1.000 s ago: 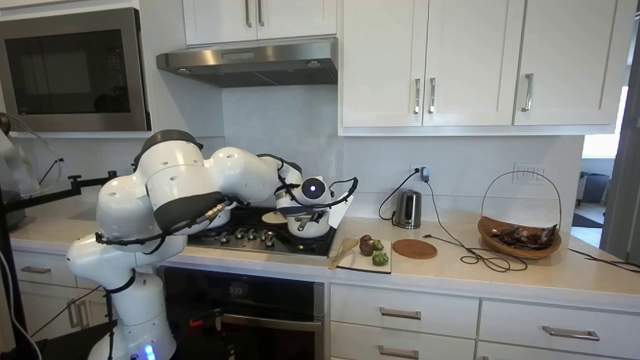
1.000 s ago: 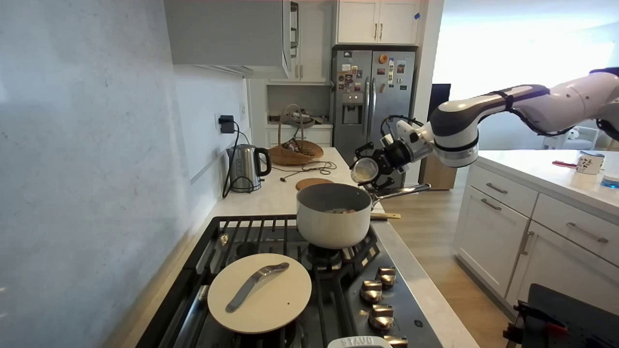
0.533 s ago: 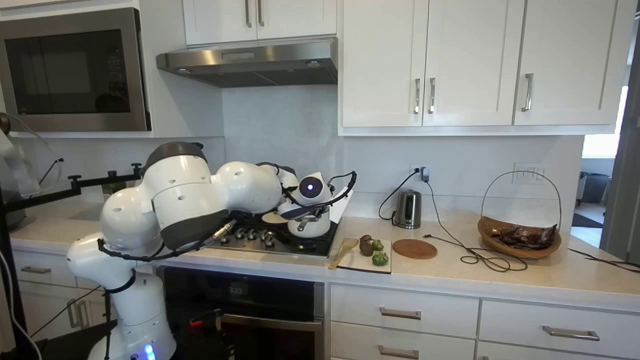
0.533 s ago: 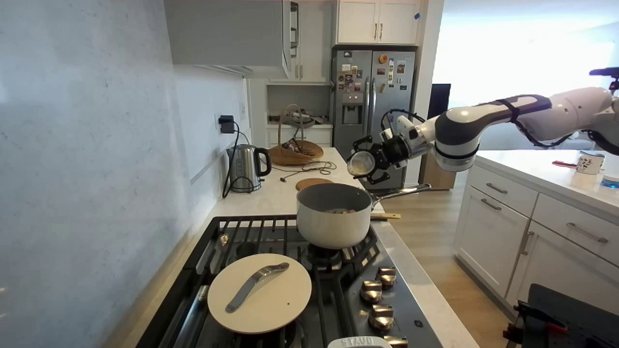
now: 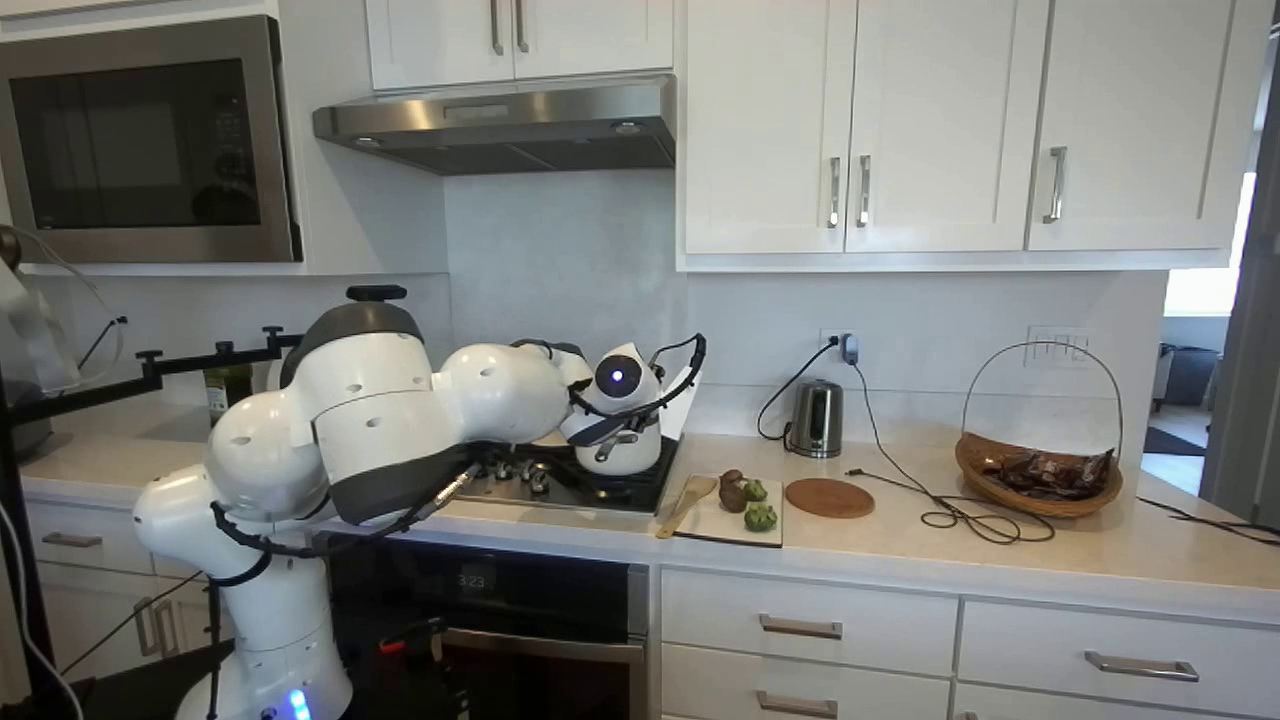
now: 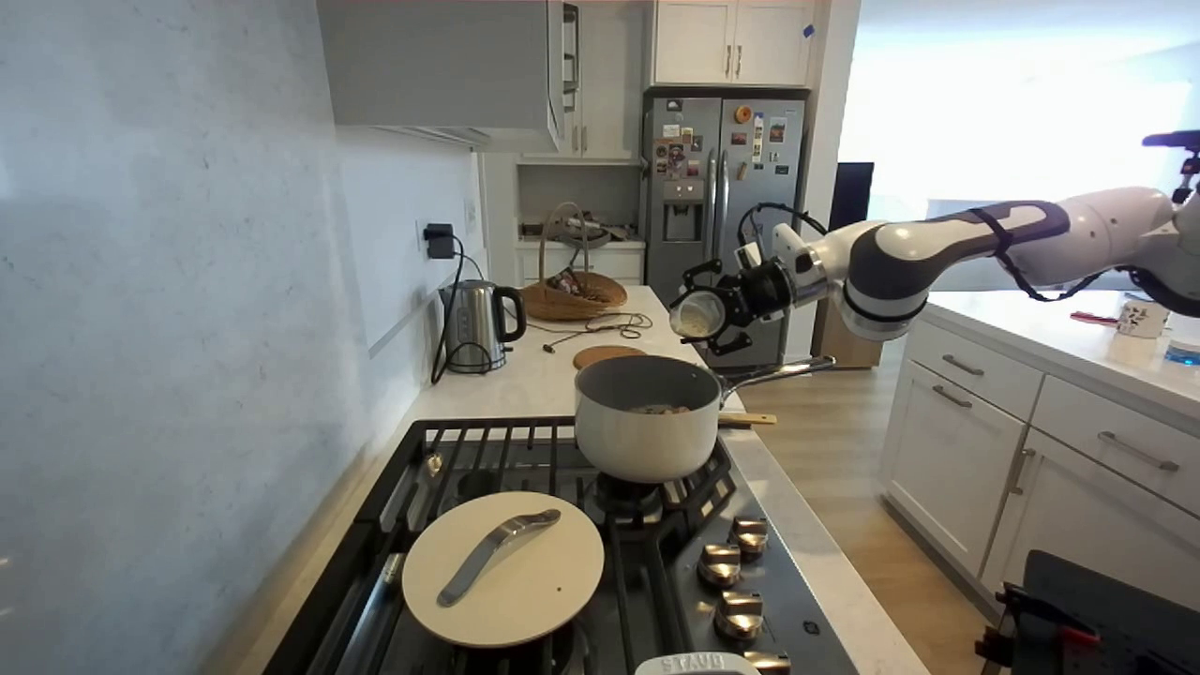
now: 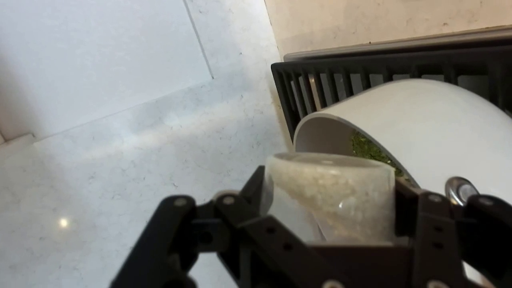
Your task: Pour contents from the clear cup into the white pot
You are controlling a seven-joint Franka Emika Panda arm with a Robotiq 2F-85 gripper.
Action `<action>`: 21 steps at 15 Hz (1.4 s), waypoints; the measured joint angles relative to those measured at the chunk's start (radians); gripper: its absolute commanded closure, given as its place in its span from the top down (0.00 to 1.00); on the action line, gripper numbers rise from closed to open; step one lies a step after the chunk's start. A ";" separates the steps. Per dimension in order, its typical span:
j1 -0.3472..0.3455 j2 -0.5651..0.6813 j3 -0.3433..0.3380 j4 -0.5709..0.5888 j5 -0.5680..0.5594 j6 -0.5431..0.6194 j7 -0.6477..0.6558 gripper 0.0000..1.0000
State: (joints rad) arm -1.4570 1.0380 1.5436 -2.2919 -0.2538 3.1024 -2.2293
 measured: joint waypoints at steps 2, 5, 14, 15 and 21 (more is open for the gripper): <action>0.000 0.005 0.000 0.000 -0.025 0.000 0.000 0.35; 0.000 0.010 -0.001 0.000 -0.040 0.000 0.001 0.35; 0.001 0.010 -0.015 -0.001 -0.040 -0.009 0.128 0.60; 0.002 0.010 -0.016 -0.001 -0.040 -0.009 0.136 0.60; 0.002 0.010 -0.016 -0.001 -0.040 -0.009 0.138 0.60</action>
State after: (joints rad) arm -1.4549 1.0480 1.5274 -2.2929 -0.2941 3.0932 -2.0917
